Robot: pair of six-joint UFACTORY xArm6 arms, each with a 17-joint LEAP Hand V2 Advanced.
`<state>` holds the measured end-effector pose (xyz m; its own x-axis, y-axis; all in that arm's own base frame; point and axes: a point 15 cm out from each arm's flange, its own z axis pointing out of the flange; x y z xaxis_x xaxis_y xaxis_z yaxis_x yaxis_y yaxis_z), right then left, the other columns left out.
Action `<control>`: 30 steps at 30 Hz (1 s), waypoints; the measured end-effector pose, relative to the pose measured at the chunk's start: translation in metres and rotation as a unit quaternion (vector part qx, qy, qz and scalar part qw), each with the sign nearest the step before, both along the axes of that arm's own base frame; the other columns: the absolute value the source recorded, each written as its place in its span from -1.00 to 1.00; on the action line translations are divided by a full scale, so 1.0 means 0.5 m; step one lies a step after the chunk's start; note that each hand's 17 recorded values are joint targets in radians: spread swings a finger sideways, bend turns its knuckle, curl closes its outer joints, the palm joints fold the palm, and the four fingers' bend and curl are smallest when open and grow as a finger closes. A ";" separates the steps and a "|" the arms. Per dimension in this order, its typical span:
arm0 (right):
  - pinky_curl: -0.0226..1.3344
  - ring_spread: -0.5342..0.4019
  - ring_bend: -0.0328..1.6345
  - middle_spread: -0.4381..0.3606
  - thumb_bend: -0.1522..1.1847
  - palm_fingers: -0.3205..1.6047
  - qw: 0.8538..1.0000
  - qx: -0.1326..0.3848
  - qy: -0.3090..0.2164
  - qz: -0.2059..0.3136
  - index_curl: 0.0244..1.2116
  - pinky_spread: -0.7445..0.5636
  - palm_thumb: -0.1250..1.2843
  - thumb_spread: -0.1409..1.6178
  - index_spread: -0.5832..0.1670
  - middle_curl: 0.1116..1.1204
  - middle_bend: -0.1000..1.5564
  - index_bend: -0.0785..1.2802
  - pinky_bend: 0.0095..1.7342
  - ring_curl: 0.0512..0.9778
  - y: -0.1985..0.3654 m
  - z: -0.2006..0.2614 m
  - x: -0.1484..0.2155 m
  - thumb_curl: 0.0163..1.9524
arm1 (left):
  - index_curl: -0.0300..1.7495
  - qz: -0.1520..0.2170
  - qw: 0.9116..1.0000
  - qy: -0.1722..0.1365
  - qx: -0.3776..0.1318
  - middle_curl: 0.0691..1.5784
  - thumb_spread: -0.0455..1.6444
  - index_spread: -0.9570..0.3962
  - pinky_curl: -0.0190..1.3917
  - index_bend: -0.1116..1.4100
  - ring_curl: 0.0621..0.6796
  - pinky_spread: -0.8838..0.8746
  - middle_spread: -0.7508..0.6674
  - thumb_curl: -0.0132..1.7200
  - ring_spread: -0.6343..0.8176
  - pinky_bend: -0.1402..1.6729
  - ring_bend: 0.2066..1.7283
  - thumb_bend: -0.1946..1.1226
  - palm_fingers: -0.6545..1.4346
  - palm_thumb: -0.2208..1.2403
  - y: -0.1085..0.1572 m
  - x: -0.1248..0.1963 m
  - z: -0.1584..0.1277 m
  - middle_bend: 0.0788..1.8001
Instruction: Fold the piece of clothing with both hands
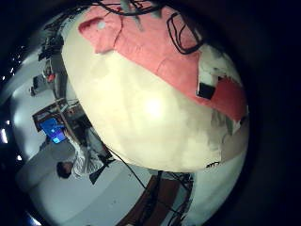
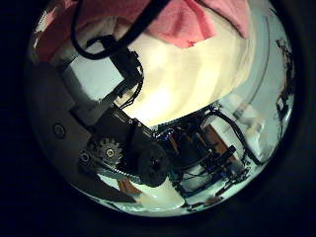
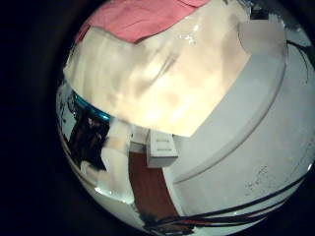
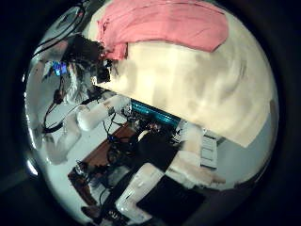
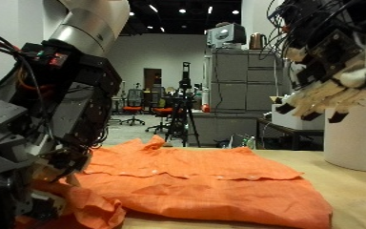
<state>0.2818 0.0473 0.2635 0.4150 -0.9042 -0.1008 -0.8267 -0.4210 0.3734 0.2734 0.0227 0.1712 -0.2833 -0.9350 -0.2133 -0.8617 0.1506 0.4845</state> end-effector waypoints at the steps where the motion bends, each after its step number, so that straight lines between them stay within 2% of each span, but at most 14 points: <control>1: -0.53 0.28 -0.47 0.08 -0.78 -0.26 1.000 0.001 -0.003 0.002 -0.55 0.46 -0.24 0.36 -0.26 -0.55 -0.60 -0.66 -0.72 -0.51 0.003 -0.016 0.002 -0.71 | -0.33 0.001 1.000 0.000 0.000 -0.34 0.26 -0.49 -0.36 -0.47 0.00 -0.86 -0.76 -0.62 -0.99 0.34 -0.17 -0.73 0.74 0.41 0.000 -0.001 0.001 -0.01; 5: -0.53 0.17 -0.43 0.02 -0.79 -0.24 1.000 0.002 -0.006 0.007 -0.56 0.37 -0.14 0.33 -0.24 -0.51 -0.55 -0.66 -0.71 -0.50 0.005 -0.100 -0.009 -0.70 | -0.30 -0.001 1.000 0.000 -0.002 -0.35 0.26 -0.50 -0.37 -0.49 0.01 -0.86 -0.75 -0.62 -0.99 0.34 -0.17 -0.73 0.74 0.41 -0.007 -0.002 0.011 0.00; 7: -0.54 0.12 -0.41 0.00 -0.80 -0.23 1.000 0.003 -0.014 0.007 -0.57 0.35 -0.11 0.31 -0.24 -0.50 -0.54 -0.65 -0.71 -0.49 0.008 -0.118 -0.001 -0.70 | -0.29 0.000 1.000 0.000 -0.003 -0.35 0.26 -0.51 -0.37 -0.50 0.01 -0.86 -0.75 -0.62 -0.99 0.34 -0.17 -0.73 0.74 0.41 -0.008 -0.002 0.015 0.00; 13: -0.54 0.06 -0.39 -0.02 -0.80 -0.24 1.000 -0.007 0.007 0.004 -0.56 0.30 -0.06 0.28 -0.24 -0.48 -0.52 -0.64 -0.69 -0.50 0.018 -0.165 0.006 -0.69 | -0.24 -0.003 1.000 -0.001 -0.001 -0.36 0.26 -0.51 -0.37 -0.54 0.03 -0.86 -0.75 -0.63 -0.99 0.34 -0.18 -0.73 0.74 0.41 -0.014 0.001 0.031 0.01; 16: -0.54 0.04 -0.38 -0.02 -0.81 -0.24 1.000 -0.009 -0.013 -0.001 -0.56 0.29 -0.05 0.27 -0.25 -0.47 -0.52 -0.63 -0.68 -0.50 0.022 -0.180 0.033 -0.69 | -0.22 -0.004 1.000 0.000 -0.001 -0.36 0.26 -0.51 -0.37 -0.55 0.03 -0.86 -0.75 -0.63 -0.99 0.34 -0.18 -0.73 0.74 0.42 -0.017 0.000 0.041 0.01; 23: -0.55 -0.04 -0.34 -0.06 -0.81 -0.21 0.997 -0.076 -0.032 -0.003 -0.54 0.21 0.00 0.24 -0.23 -0.46 -0.52 -0.63 -0.67 -0.50 -0.010 -0.205 0.059 -0.68 | -0.18 -0.004 1.000 -0.004 -0.002 -0.37 0.26 -0.52 -0.37 -0.59 0.05 -0.86 -0.75 -0.63 -0.99 0.34 -0.19 -0.73 0.74 0.42 -0.022 0.002 0.057 0.02; 27: -0.56 -0.09 -0.34 -0.12 -0.81 -0.20 0.996 -0.078 -0.054 -0.003 -0.53 0.17 0.01 0.23 -0.25 -0.45 -0.50 -0.63 -0.66 -0.50 -0.003 -0.220 0.085 -0.68 | -0.16 -0.009 1.000 0.000 0.000 -0.37 0.26 -0.53 -0.37 -0.60 0.06 -0.86 -0.75 -0.63 -0.99 0.34 -0.19 -0.73 0.74 0.42 -0.027 0.002 0.071 0.02; 30: -0.57 -0.13 -0.33 -0.15 -0.81 -0.18 0.995 -0.082 -0.047 0.001 -0.52 0.13 0.02 0.22 -0.25 -0.44 -0.49 -0.62 -0.65 -0.51 0.003 -0.235 0.089 -0.68 | -0.14 -0.011 1.000 -0.001 -0.002 -0.37 0.26 -0.53 -0.37 -0.61 0.06 -0.86 -0.74 -0.64 -0.99 0.34 -0.19 -0.73 0.74 0.42 -0.033 0.004 0.076 0.02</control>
